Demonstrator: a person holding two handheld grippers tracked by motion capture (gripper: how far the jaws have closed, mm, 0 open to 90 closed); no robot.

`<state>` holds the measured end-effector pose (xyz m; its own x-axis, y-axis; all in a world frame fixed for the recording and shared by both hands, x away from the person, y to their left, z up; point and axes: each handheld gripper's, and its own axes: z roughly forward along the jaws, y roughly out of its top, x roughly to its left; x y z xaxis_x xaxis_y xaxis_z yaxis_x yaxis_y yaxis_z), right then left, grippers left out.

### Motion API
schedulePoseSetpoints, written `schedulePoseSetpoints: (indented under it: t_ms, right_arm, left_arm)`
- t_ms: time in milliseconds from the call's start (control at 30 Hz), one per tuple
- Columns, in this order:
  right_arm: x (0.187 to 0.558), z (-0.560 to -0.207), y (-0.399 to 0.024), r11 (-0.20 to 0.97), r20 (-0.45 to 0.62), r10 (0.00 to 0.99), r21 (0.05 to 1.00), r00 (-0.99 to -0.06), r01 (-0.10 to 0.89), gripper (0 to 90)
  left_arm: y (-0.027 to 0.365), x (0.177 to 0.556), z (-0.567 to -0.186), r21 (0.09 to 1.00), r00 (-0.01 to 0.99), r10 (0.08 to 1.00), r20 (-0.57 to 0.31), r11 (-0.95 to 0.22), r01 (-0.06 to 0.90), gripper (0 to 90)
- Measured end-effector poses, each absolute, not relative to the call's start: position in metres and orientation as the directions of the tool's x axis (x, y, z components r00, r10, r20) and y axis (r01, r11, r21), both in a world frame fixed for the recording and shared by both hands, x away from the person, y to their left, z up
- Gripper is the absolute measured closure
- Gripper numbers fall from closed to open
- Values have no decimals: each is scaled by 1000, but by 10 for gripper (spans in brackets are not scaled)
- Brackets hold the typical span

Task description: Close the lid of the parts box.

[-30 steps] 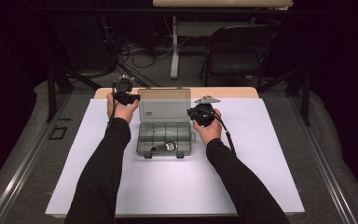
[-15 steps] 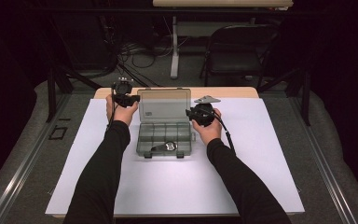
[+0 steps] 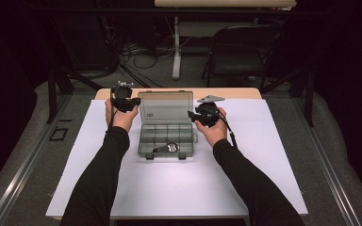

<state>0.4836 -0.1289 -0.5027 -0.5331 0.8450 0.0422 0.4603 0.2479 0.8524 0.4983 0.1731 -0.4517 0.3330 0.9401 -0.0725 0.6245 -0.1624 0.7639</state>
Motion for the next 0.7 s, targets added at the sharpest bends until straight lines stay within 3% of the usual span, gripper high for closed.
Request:
schedulePoseSetpoints:
  t_ms: [200,333,367,700]
  right_arm:
    - [473,-481,-130,275,31,840,837,-542,473,646]
    - [467,-458,-131,316,7,821,828,-571,464,878]
    - [465,-452,-130,328,-2,818,824,-576,463,900]
    - [479,-407,-116,347,-16,805,823,-592,449,900]
  left_arm:
    - [174,491,-453,776,337,939,-73,-159,610,865]
    - [175,487,-453,782,337,938,-77,-153,605,867]
    - [174,486,-453,781,337,939,-75,-154,605,867]
    - [174,483,-454,788,336,939,-70,-154,596,867]
